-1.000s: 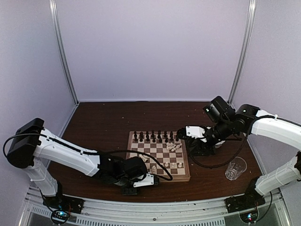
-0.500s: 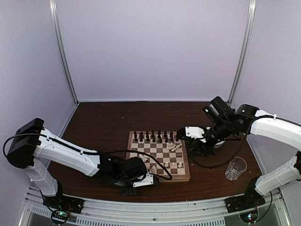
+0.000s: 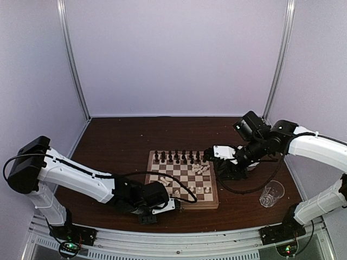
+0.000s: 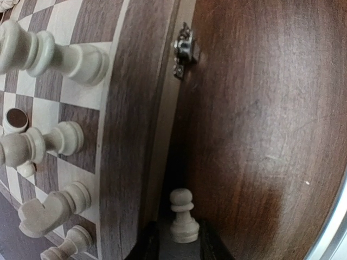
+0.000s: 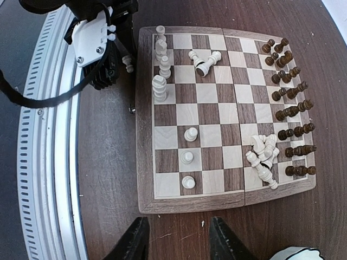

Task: Set up the chess pieces on the board
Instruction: Pick up the pawn from the corner of the board.

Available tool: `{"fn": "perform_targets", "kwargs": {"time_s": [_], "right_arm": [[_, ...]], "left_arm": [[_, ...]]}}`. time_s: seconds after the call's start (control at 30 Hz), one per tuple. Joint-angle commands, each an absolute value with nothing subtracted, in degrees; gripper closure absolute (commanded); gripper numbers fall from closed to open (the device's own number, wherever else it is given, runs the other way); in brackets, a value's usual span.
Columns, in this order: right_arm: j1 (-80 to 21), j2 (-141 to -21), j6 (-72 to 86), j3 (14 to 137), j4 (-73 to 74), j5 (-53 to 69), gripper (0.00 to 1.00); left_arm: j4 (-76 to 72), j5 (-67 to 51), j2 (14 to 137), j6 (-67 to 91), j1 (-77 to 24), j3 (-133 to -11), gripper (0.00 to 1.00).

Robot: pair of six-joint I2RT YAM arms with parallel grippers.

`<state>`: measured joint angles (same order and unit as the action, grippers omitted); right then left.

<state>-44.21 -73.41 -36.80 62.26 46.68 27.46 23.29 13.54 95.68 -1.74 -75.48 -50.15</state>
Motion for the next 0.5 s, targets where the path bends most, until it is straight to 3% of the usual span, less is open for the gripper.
{"fn": "perform_targets", "kwargs": {"time_s": [0.0,0.47], "right_arm": [[-43.9,-73.6,-36.3,62.7,46.2,28.8,0.60],[-43.9,-73.5,-35.8,63.1,46.5,29.5,0.60]], "left_arm": [[26.2,15.4,96.6,-0.2,-75.2,-50.3,0.74],[22.9,11.5,93.5,1.6,-75.1,-49.8,0.83]]}}
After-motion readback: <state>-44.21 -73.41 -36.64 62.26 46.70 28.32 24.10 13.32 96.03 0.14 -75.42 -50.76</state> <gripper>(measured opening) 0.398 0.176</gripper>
